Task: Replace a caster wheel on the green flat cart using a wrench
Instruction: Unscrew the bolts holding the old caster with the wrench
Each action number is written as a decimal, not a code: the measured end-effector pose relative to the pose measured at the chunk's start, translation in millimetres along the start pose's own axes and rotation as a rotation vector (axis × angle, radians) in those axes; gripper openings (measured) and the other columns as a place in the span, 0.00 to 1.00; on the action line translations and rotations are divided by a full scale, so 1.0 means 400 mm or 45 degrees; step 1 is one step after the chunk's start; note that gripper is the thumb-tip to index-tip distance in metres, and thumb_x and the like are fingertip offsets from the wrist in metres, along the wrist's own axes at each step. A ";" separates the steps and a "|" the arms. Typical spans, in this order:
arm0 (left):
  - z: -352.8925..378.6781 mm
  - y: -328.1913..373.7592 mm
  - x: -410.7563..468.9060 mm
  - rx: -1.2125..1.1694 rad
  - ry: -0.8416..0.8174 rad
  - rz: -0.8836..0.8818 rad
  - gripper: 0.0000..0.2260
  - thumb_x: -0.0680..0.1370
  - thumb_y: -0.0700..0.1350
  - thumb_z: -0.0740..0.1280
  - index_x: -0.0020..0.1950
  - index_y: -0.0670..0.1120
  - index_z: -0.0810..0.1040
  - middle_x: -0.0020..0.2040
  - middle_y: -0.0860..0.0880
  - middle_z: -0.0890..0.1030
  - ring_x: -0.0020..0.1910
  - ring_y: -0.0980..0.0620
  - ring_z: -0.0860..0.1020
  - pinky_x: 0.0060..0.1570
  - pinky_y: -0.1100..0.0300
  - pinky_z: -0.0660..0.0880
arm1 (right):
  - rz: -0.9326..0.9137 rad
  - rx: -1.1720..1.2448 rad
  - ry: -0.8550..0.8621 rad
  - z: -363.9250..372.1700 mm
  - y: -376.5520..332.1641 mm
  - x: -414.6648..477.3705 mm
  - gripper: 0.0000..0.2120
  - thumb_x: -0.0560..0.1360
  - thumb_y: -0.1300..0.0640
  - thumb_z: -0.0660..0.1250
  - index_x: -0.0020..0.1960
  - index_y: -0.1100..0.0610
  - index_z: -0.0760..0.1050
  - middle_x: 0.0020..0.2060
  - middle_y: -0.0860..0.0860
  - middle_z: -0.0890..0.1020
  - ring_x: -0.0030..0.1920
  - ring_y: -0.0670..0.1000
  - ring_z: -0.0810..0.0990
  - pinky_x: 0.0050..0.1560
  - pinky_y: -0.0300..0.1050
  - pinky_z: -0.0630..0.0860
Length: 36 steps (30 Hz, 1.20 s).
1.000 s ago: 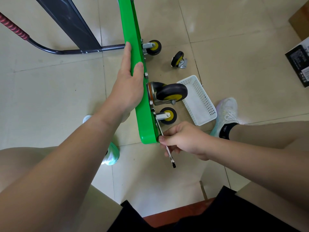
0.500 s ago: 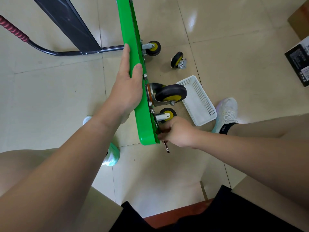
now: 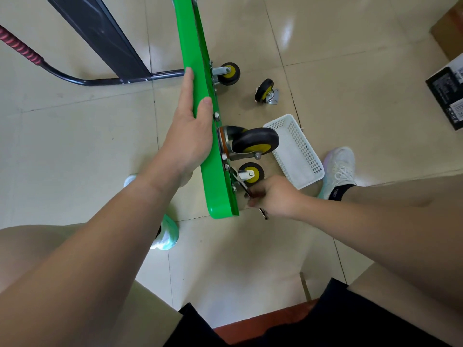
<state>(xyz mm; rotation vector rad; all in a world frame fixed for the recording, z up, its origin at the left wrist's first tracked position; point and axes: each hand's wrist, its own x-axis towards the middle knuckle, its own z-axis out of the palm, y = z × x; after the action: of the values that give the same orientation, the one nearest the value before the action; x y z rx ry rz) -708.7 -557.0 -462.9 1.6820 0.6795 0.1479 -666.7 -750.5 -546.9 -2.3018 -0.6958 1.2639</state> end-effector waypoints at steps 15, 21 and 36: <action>0.001 -0.002 0.002 -0.007 0.011 -0.007 0.28 0.85 0.53 0.53 0.83 0.67 0.46 0.77 0.62 0.68 0.69 0.58 0.75 0.72 0.50 0.72 | 0.023 0.376 -0.035 -0.017 -0.059 -0.086 0.11 0.76 0.50 0.73 0.46 0.58 0.86 0.40 0.56 0.86 0.43 0.55 0.85 0.52 0.52 0.80; 0.001 -0.003 0.001 -0.001 0.005 -0.004 0.28 0.85 0.53 0.53 0.83 0.66 0.45 0.79 0.61 0.66 0.71 0.59 0.74 0.73 0.51 0.71 | 0.055 0.373 -0.082 -0.003 -0.053 -0.087 0.08 0.77 0.51 0.72 0.44 0.55 0.86 0.31 0.46 0.84 0.29 0.40 0.80 0.34 0.34 0.72; -0.003 -0.003 -0.001 -0.008 -0.002 0.004 0.30 0.83 0.54 0.54 0.84 0.64 0.46 0.79 0.61 0.67 0.72 0.57 0.73 0.74 0.50 0.70 | -0.029 0.258 0.015 0.018 -0.017 0.039 0.08 0.75 0.56 0.75 0.53 0.53 0.86 0.41 0.46 0.85 0.44 0.46 0.79 0.46 0.36 0.73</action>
<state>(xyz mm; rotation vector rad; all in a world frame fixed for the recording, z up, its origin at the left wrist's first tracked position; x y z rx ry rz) -709.9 -556.0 -463.4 1.6769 0.6751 0.1509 -667.3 -734.7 -556.8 -2.1295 -0.5606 1.2486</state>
